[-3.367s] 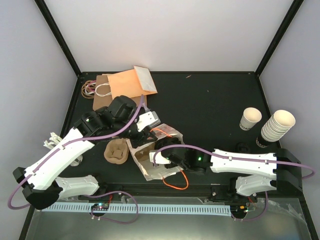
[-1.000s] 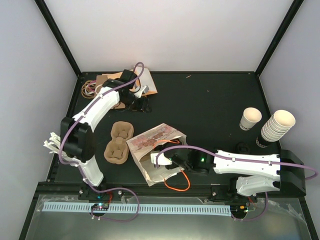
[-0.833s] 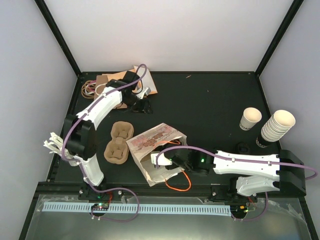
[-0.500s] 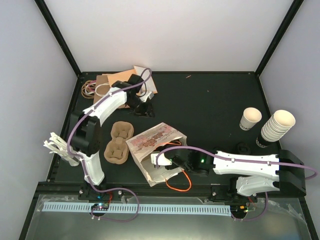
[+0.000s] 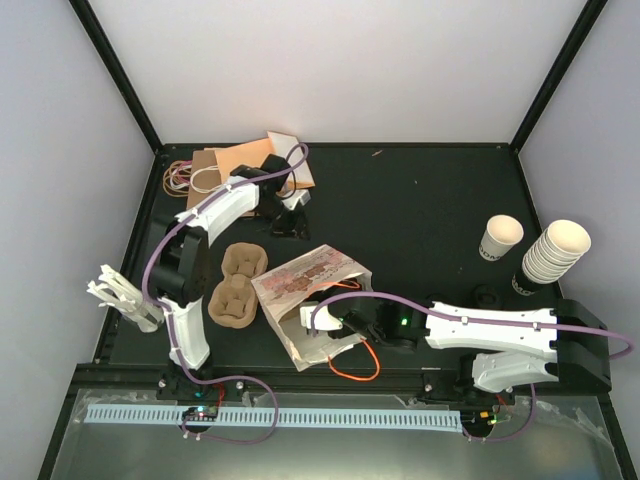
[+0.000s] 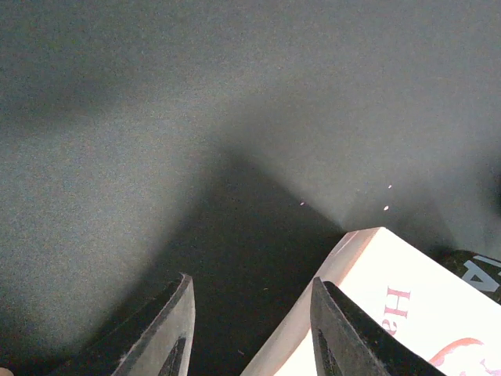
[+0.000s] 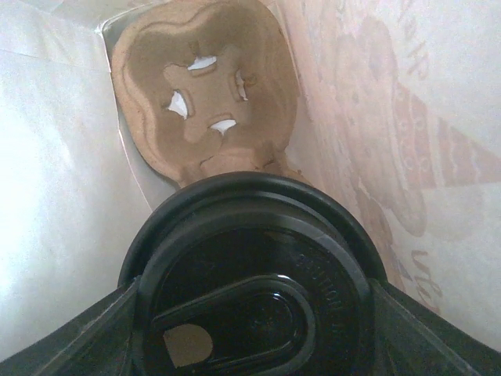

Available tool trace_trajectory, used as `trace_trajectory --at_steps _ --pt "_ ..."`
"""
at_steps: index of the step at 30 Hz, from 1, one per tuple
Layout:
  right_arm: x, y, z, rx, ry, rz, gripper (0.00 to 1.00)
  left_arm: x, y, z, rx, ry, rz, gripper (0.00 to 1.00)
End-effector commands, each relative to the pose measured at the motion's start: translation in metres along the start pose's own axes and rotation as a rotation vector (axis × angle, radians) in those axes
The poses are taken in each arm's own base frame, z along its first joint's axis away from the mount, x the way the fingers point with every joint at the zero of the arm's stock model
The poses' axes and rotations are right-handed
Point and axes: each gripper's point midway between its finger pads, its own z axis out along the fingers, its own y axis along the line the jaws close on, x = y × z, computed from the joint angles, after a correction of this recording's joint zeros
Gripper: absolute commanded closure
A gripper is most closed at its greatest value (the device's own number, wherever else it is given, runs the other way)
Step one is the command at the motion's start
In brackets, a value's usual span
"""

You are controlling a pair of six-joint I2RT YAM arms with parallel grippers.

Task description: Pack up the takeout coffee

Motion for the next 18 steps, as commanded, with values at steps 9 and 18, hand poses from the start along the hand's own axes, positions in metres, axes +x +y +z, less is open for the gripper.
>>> trace_trajectory --at_steps 9,18 --pt "-0.005 -0.002 0.001 0.015 -0.022 0.003 0.47 0.005 0.003 0.022 0.028 0.046 0.011 0.59" --pt "-0.003 0.001 0.005 0.017 -0.015 -0.002 0.47 0.013 -0.006 0.034 0.117 0.096 0.007 0.61"
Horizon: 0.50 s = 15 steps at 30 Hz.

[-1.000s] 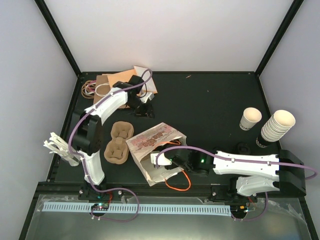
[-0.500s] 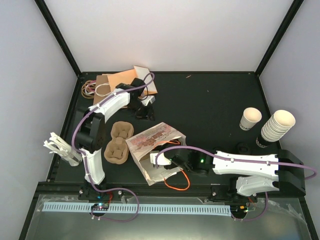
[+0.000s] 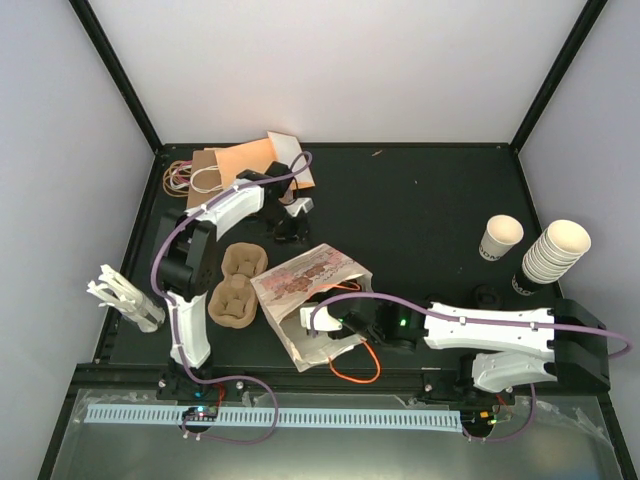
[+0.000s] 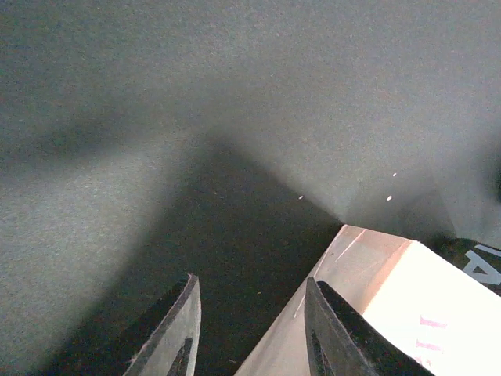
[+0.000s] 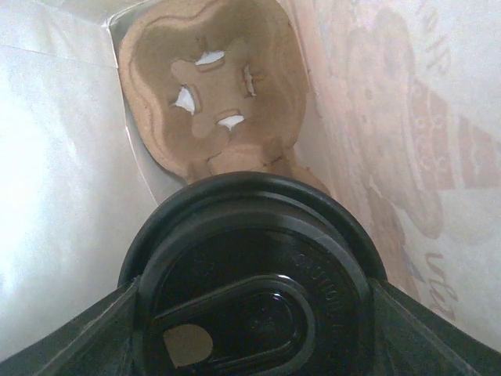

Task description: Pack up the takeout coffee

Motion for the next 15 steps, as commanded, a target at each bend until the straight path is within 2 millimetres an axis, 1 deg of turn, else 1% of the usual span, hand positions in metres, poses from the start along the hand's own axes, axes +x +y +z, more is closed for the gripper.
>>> trace_trajectory --at_steps 1,8,15 --pt "-0.004 -0.001 0.003 0.016 -0.014 0.001 0.47 0.004 -0.009 0.013 0.075 0.033 0.022 0.61" --pt "-0.002 -0.001 0.011 0.032 0.013 -0.009 0.47 0.007 -0.012 0.024 0.13 0.063 0.019 0.62" --pt "0.001 -0.001 0.019 0.052 0.036 -0.022 0.46 0.011 -0.016 0.029 0.171 0.087 0.019 0.64"
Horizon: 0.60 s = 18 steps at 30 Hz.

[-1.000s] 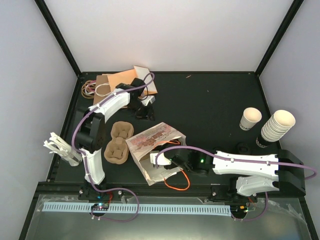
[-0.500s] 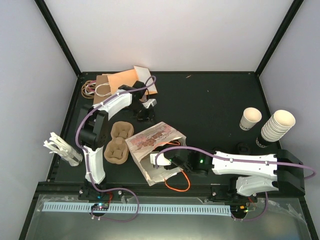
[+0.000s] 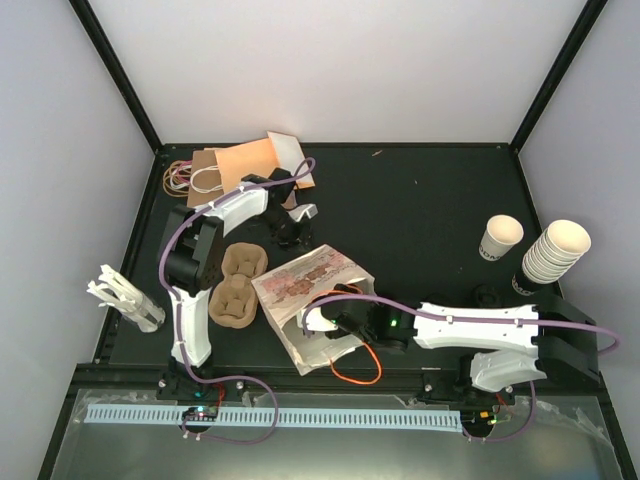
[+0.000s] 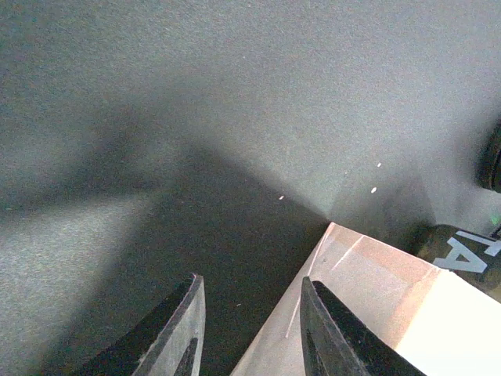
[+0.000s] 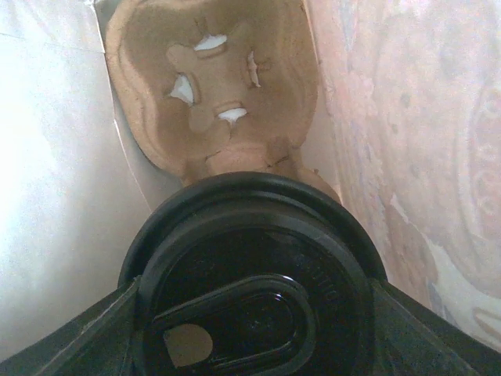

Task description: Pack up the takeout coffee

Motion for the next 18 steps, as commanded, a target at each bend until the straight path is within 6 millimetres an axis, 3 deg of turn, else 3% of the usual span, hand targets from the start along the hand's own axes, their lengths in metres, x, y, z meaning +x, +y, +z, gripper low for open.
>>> trace_trajectory --at_steps 1,18 --pt "-0.004 -0.007 0.005 0.048 -0.004 0.003 0.47 0.005 -0.012 0.009 0.08 0.031 0.027 0.64" --pt "0.006 0.006 0.018 0.021 0.029 -0.022 0.46 0.016 -0.022 0.016 0.153 0.08 0.046 0.66"
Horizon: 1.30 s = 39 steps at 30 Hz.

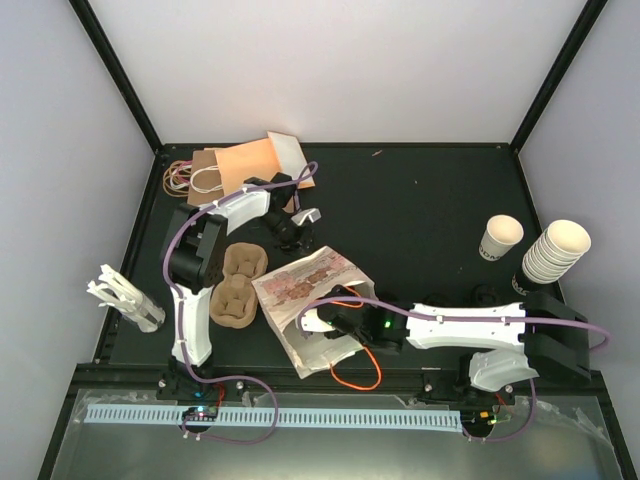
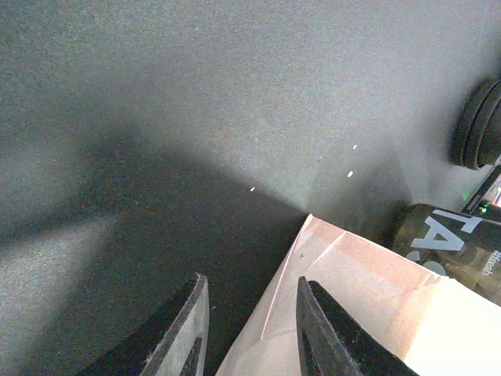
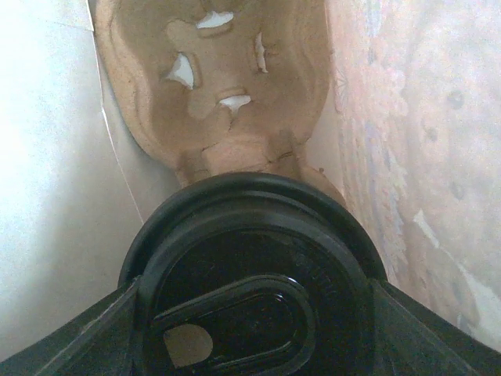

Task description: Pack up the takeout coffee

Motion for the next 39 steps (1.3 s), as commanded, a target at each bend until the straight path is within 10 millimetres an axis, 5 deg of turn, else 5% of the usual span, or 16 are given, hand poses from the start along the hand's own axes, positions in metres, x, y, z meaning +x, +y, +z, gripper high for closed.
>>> trace_trajectory --at_steps 1,39 --pt "0.003 0.003 0.004 0.001 0.003 0.005 0.46 0.008 -0.014 0.007 0.056 0.036 0.032 0.66" --pt "0.023 0.027 0.033 -0.075 0.081 -0.014 0.46 0.018 -0.026 0.013 0.103 0.083 0.063 0.69"
